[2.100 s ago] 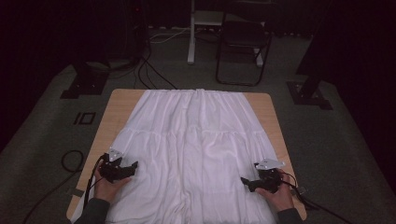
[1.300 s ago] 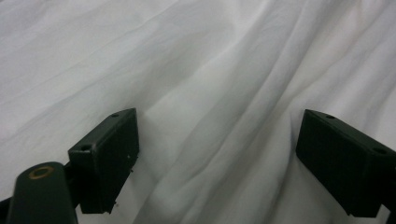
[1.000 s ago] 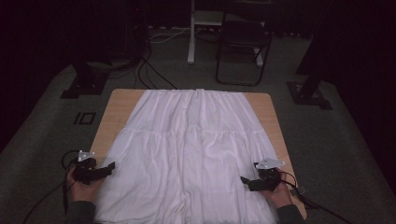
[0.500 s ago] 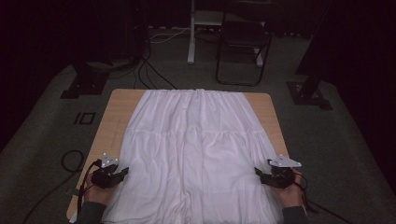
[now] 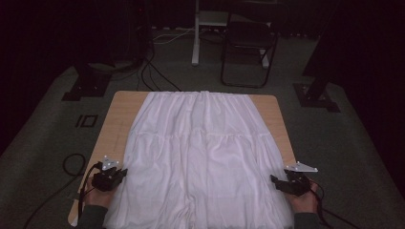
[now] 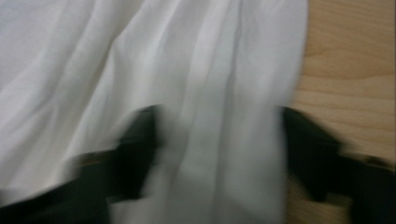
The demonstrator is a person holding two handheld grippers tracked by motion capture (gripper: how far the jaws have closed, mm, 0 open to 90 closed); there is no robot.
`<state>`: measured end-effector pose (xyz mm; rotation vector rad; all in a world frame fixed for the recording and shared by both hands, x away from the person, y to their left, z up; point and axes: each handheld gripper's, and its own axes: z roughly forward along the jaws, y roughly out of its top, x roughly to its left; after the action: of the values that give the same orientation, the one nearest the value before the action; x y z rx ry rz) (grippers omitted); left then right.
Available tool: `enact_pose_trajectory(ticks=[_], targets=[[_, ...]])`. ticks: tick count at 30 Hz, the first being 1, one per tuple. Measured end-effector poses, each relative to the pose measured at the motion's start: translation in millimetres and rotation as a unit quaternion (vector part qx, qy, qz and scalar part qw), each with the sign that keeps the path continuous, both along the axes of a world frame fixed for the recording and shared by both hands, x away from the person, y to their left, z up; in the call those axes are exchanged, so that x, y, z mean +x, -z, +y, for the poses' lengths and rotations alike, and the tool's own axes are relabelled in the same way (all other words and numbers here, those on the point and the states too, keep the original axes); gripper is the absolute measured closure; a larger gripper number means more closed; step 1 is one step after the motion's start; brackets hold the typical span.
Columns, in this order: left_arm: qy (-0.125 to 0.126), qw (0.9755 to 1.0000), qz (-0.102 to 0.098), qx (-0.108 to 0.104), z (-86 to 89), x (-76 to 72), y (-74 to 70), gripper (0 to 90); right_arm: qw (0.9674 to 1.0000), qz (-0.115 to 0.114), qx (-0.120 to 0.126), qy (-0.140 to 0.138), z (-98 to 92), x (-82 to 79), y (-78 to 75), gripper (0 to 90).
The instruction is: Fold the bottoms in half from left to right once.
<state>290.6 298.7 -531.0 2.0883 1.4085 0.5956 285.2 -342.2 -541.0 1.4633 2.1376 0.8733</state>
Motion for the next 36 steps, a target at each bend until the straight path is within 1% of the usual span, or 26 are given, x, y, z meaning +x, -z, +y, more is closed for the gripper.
enact_pose_trajectory(ticks=[2,3,5,6,9,12,13,14,15,17,18,19,20,21,22,23,24,25,27,29,30,31,32,34,35,36], targets=[[-0.016,0.9998,-0.007,0.002,10.2,3.6,-2.8,86.4,0.9999,0.006,-0.001,0.011,-4.5,2.4,-1.9,80.3],[-0.029,0.9995,-0.013,0.002,16.7,5.8,-5.1,86.4,0.9998,0.008,0.001,0.016,-7.7,4.1,-2.0,84.7],[-0.052,0.9983,-0.026,-0.001,31.5,9.6,-10.7,86.7,0.9994,0.006,0.004,0.033,-13.4,6.9,-1.5,86.0],[-0.062,0.9975,-0.032,0.003,38.9,11.4,-13.6,86.7,0.9992,0.004,0.003,0.039,-16.1,7.9,-1.1,86.1],[-0.095,0.9945,-0.042,0.014,61.7,18.3,-19.6,86.9,0.9987,0.002,0.018,0.048,-23.6,9.5,0.2,86.1],[-0.128,0.9901,-0.045,0.038,81.8,25.9,-23.8,87.0,0.9985,-0.001,0.022,0.051,-27.3,9.7,0.9,86.0],[-0.14,0.9879,-0.047,0.047,87.6,28.3,-24.9,87.1,0.9985,-0.001,0.023,0.05,-27.8,9.7,1.0,85.9],[-0.14,0.9879,-0.047,0.047,87.6,28.3,-24.9,87.1,0.9985,-0.001,0.023,0.05,-27.8,9.7,1.0,85.9],[-0.18,0.9794,-0.051,0.076,103.4,33.8,-29.5,87.2,0.9987,-0.004,0.02,0.047,-27.0,9.5,1.1,85.7],[-0.226,0.9675,-0.061,0.097,117.5,35.3,-35.8,87.3,0.9988,-0.004,0.019,0.044,-26.0,9.2,1.0,85.4],[-0.248,0.9585,-0.066,0.125,121.9,35.6,-38.6,87.3,0.999,-0.006,0.019,0.041,-25.3,9.1,1.0,85.3],[-0.248,0.9585,-0.066,0.125,121.9,35.6,-38.6,87.4,0.999,-0.006,0.019,0.041,-25.3,9.1,1.0,85.3],[-0.265,0.9358,-0.07,0.222,117.4,36.2,-41.8,87.4,0.9991,-0.007,0.019,0.038,-24.3,9.1,0.8,85.0],[-0.261,0.9291,-0.078,0.25,112.1,33.2,-48.5,87.4,0.9993,-0.008,0.022,0.028,-21.7,9.6,0.3,84.4],[-0.255,0.9368,-0.086,0.224,110.1,29.3,-54.7,87.4,0.9994,-0.008,0.024,0.024,-20.2,9.7,0.1,84.2],[-0.249,0.9385,-0.091,0.221,106.1,26.4,-58.7,87.4,0.9995,-0.009,0.024,0.018,-17.9,10.2,-0.1,84.0],[-0.242,0.9393,-0.096,0.224,100.3,24.3,-61.4,87.3,0.9997,-0.008,0.02,0.012,-15.2,10.7,-0.2,83.7],[-0.23,0.9434,-0.1,0.217,94.0,21.7,-64.4,87.3,0.9998,-0.008,0.014,0.008,-12.7,11.1,-0.5,83.2],[-0.205,0.9504,-0.107,0.208,78.4,15.5,-71.0,87.2,0.9999,-0.012,0.008,0.005,-9.1,10.6,-2.0,79.1],[-0.167,0.9643,-0.112,0.172,60.4,7.0,-79.9,87.2,0.9996,-0.024,0.01,0.007,-7.9,8.3,-5.3,72.3],[-0.143,0.9703,-0.114,0.159,49.9,2.3,-84.9,87.1,0.9994,-0.031,0.012,0.009,-7.6,7.0,-7.4,68.6],[-0.143,0.9703,-0.114,0.159,49.9,2.3,-84.9,87.1,0.9991,-0.038,0.015,0.012,-7.5,5.6,-9.6,64.9],[-0.089,0.9812,-0.115,0.127,27.1,-6.9,-95.7,87.0,0.9988,-0.044,0.018,0.013,-7.1,4.4,-11.4,61.2],[-0.036,0.9884,-0.116,0.091,2.7,-14.0,-107.3,87.0,0.9983,-0.053,0.021,0.014,-5.1,2.4,-14.1,56.8],[-0.007,0.991,-0.116,0.068,-10.5,-15.7,-112.5,87.0,0.9981,-0.056,0.022,0.013,-3.3,1.8,-14.7,55.6],[0.024,0.9921,-0.113,0.05,-25.2,-16.2,-117.1,87.0,0.9981,-0.058,0.021,0.009,-1.2,1.5,-15.0,54.9]])
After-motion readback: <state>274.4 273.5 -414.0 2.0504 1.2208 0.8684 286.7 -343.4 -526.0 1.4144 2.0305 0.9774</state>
